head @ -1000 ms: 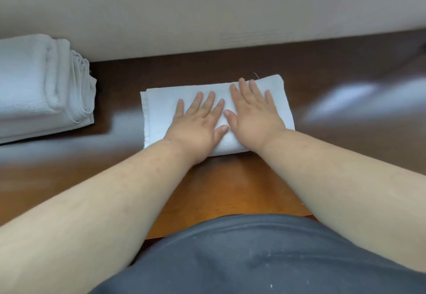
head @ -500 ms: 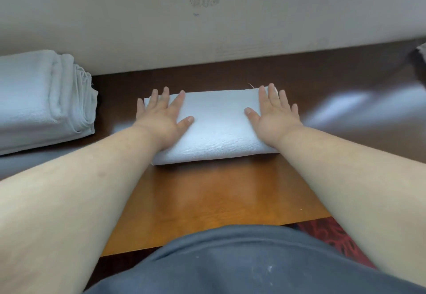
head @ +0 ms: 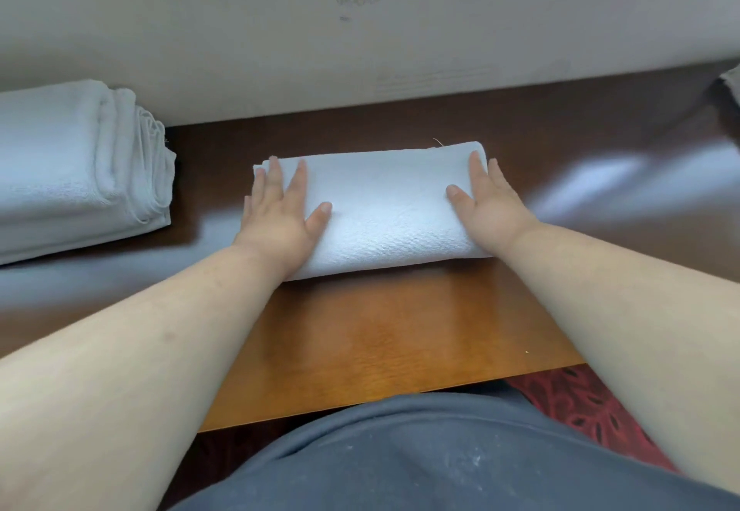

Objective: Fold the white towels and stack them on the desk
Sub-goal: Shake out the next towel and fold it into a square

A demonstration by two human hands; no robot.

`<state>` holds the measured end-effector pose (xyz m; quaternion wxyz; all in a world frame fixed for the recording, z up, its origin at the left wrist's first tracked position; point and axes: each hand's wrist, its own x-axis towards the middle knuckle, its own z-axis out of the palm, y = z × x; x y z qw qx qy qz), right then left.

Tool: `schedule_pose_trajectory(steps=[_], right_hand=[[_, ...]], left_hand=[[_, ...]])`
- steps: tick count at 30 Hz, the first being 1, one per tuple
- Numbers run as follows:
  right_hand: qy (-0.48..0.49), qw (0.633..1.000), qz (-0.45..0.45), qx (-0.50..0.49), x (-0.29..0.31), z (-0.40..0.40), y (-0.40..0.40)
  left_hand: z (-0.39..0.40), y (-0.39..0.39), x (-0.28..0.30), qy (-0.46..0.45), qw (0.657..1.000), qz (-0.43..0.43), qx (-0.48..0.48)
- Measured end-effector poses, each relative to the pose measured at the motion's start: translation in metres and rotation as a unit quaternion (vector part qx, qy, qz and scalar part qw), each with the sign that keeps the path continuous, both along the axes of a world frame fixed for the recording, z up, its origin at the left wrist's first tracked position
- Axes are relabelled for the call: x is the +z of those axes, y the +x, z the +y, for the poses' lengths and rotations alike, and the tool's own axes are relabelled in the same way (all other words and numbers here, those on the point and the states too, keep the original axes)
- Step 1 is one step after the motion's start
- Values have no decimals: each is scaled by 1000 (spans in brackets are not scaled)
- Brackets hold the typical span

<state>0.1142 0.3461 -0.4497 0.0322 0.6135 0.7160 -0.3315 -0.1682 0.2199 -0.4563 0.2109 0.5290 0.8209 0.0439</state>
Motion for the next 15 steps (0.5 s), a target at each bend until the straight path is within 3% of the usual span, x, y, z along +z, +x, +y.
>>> schedule_pose_trajectory(steps=[3, 5, 8, 12, 15], right_hand=[[-14, 984, 120, -134, 3, -1, 4], [-61, 953, 153, -255, 5, 0, 6], [-152, 915, 166, -334, 10, 4, 5], [-228, 898, 198, -321, 17, 11, 2], [-270, 869, 251, -331, 16, 13, 7]], left_hand=[[-8, 1, 3, 57, 963, -104, 242], [-10, 1, 4, -7, 914, -169, 370], [-5, -2, 8, -84, 889, -208, 400], [3, -8, 8, -81, 869, -291, 391], [-2, -10, 10, -59, 792, -439, 420]])
